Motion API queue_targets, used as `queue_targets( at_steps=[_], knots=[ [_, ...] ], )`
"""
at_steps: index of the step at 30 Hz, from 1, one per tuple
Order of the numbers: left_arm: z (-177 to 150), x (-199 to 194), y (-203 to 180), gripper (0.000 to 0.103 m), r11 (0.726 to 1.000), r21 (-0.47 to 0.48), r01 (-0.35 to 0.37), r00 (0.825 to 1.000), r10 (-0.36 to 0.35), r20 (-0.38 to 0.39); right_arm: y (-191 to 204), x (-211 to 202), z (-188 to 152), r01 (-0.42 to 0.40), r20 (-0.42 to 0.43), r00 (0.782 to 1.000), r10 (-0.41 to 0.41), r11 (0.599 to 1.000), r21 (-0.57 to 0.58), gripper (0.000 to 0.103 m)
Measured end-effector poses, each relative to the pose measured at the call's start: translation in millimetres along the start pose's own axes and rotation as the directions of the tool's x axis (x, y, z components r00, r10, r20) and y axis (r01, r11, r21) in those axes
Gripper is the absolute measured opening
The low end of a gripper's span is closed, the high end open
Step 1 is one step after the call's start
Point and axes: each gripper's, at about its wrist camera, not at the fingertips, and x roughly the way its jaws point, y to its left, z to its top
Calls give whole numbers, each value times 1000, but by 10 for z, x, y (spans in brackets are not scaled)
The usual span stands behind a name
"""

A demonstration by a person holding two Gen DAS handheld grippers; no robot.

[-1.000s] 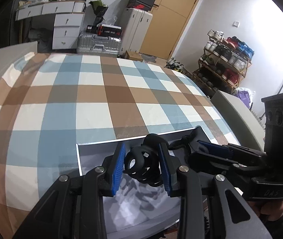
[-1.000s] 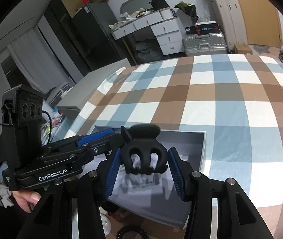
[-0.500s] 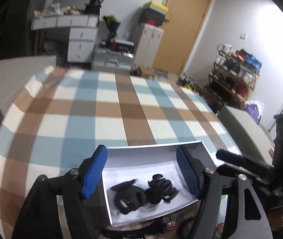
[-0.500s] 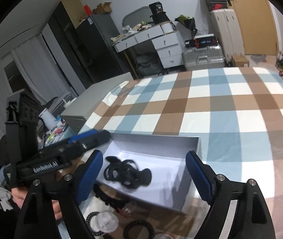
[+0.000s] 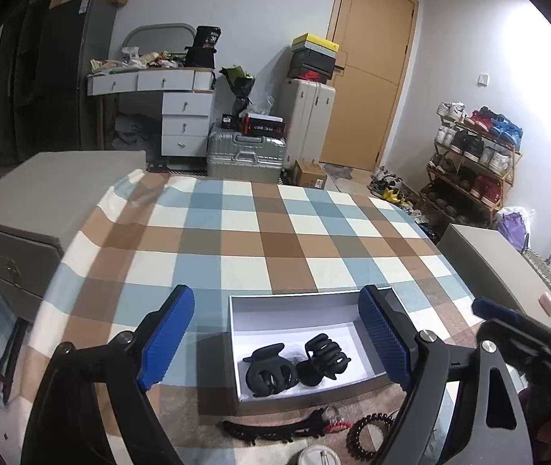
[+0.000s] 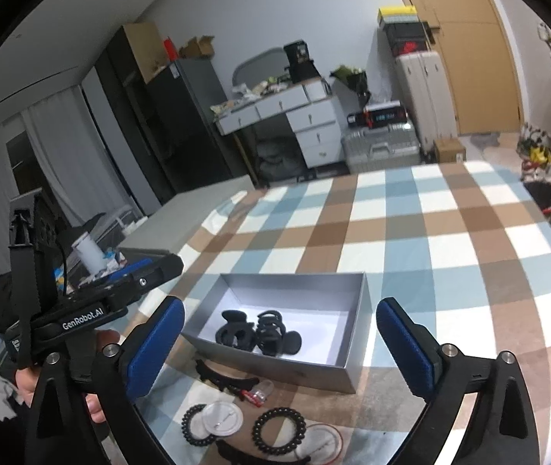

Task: Organize jewelry
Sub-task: 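Withdraw both open tools from the grey box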

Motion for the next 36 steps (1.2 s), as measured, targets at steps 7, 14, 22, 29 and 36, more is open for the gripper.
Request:
queue_targets(
  at_steps=[7, 14, 22, 29, 36],
  knots=[
    [-58, -239, -24, 102, 999, 32, -42, 996, 40, 75, 195, -220, -52, 31, 91, 996, -25, 998, -62, 103],
    [-178, -429, -71, 102, 996, 78, -35, 994, 26, 110, 349, -412, -221, 78, 172, 983, -57, 990, -117, 103],
    [-442, -492, -34, 102, 993, 95, -65, 995, 57, 80, 423, -568, -431, 122, 218, 972, -88, 982, -145, 103],
    [-855, -370, 97, 102, 996, 86, -6, 997, 12, -72, 464, -586, -624, 126, 199, 976, -93, 979, -163, 103],
    [-1129, -201, -8, 102, 988, 141, 59, 973, -25, -231, 426, -470, -801, 141, 138, 983, -119, 976, -164, 103]
  ],
)
